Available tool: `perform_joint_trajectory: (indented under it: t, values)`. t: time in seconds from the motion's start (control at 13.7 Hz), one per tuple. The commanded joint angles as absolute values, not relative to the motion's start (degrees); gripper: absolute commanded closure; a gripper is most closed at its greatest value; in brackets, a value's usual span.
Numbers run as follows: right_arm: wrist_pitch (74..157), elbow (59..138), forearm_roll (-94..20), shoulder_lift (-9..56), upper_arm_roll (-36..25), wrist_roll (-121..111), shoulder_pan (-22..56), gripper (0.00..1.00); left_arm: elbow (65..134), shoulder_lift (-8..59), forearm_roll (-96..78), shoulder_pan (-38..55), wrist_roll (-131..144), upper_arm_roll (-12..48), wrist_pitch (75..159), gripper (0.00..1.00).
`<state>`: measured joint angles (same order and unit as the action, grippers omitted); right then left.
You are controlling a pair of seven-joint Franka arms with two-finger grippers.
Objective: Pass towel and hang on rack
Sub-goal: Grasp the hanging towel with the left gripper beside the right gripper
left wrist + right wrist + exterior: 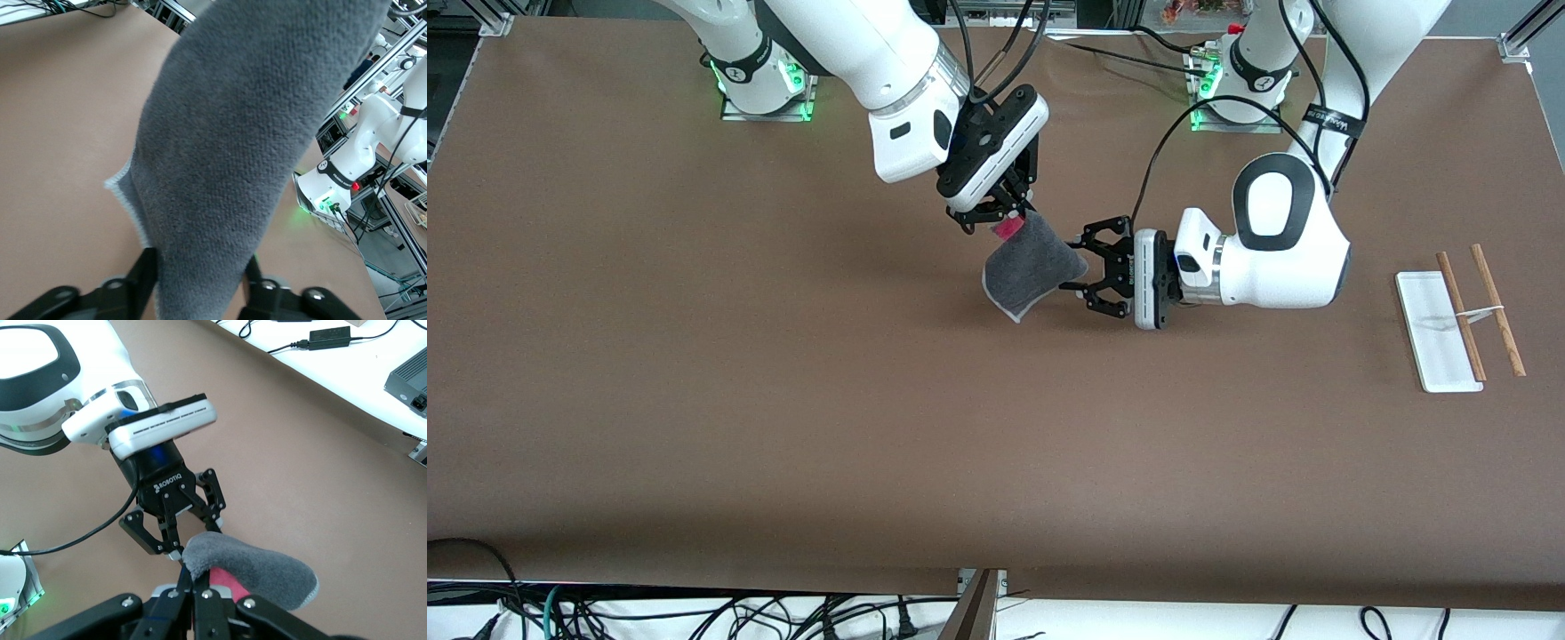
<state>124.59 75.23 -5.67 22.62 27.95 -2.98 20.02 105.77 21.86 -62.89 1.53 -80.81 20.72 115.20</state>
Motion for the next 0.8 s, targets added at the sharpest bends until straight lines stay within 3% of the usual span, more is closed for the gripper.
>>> perform_joint_trajectory:
  t: [0.0, 0.51, 0.59, 0.73]
  values:
    - [124.5, 73.5, -6.5, 23.5, 28.2, -2.6, 20.4, 1.0, 106.8, 20.8, -64.9, 1.9, -83.1, 20.7, 116.1, 1.0]
    - [123.8, 73.5, -6.6, 23.5, 28.1, -2.7, 20.2, 1.0, 106.5, 20.8, -64.9, 1.7, -83.1, 20.7, 116.1, 1.0]
    - [123.8, 73.5, -6.6, 23.5, 28.1, -2.7, 20.0, 0.87, 106.5, 20.7, -64.9, 1.6, -83.1, 20.7, 116.1, 1.0]
    - [123.9, 73.6, -6.6, 23.5, 28.0, -2.7, 19.8, 0.02, 106.3, 20.4, -64.8, 1.5, -83.0, 20.7, 116.1, 1.0]
